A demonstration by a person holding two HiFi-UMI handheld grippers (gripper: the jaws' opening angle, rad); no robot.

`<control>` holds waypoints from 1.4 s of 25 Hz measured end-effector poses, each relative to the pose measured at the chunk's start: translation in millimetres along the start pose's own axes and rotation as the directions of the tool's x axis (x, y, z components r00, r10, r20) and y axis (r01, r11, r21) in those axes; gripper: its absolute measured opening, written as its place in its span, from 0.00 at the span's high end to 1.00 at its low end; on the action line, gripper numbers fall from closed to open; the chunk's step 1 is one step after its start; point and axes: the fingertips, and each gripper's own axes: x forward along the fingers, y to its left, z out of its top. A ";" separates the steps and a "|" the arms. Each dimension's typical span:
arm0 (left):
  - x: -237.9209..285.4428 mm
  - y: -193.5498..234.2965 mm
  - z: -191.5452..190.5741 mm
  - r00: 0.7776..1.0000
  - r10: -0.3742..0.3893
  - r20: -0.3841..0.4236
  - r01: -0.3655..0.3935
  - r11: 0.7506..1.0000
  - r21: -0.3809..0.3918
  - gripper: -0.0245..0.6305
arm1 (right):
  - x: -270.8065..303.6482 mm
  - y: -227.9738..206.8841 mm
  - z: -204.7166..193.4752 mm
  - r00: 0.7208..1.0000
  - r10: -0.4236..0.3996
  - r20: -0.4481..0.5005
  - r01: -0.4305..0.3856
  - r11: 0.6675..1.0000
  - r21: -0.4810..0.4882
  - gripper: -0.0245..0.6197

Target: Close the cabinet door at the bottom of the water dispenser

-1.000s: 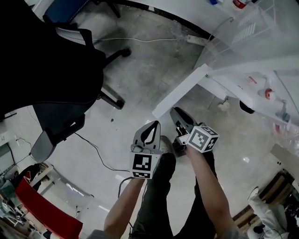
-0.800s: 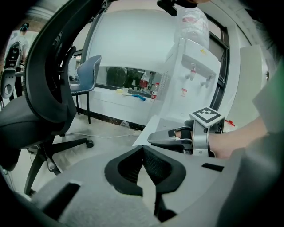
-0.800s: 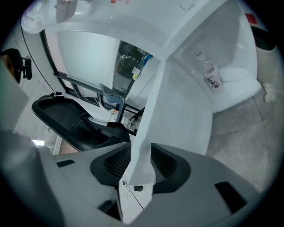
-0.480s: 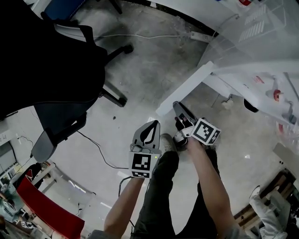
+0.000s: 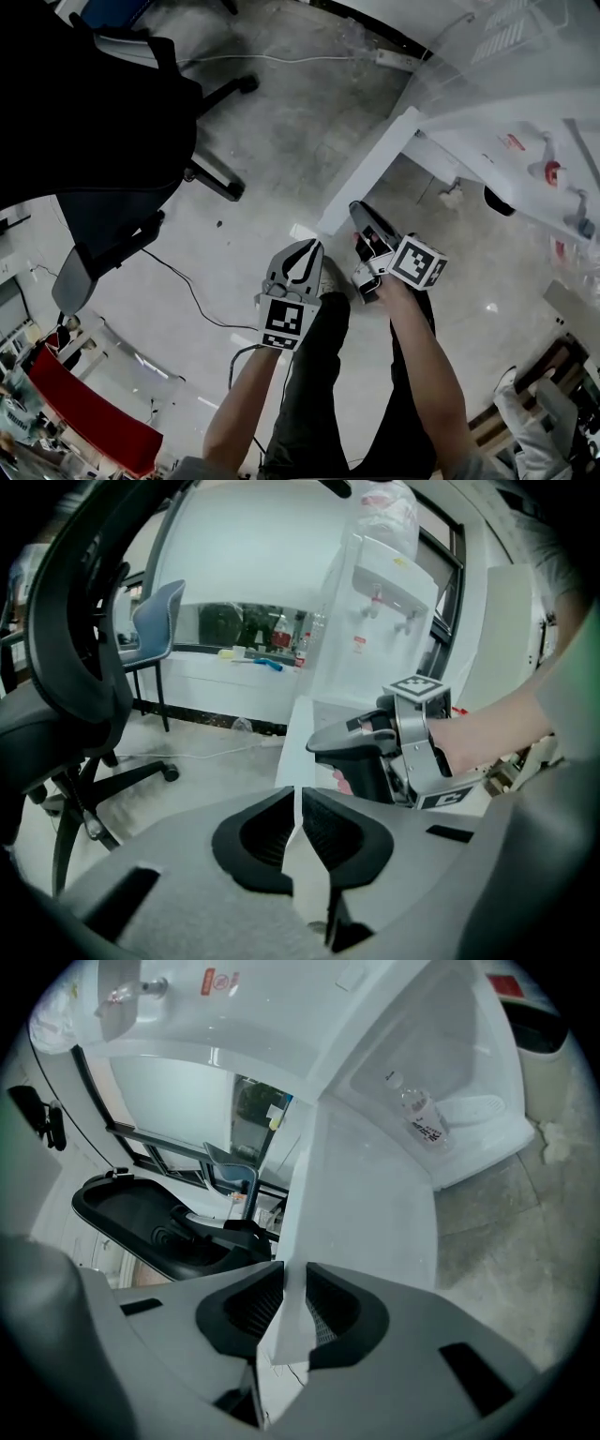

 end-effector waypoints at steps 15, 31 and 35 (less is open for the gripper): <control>48.0 -86.3 -33.9 0.973 -0.093 -0.213 0.139 0.968 0.211 0.85 | -65.4 -30.0 15.4 0.998 -0.010 -0.056 0.008 0.999 -0.034 0.86; 71.5 -140.8 -30.3 0.970 -0.012 -0.243 0.050 0.987 0.153 0.85 | -133.0 -51.2 47.8 1.000 -0.024 -0.010 0.022 0.987 -0.158 0.86; 81.1 -158.3 -26.6 0.969 -0.015 -0.248 0.051 0.989 0.139 0.85 | -167.8 -65.2 62.9 0.997 -0.069 0.037 0.076 0.970 -0.232 0.86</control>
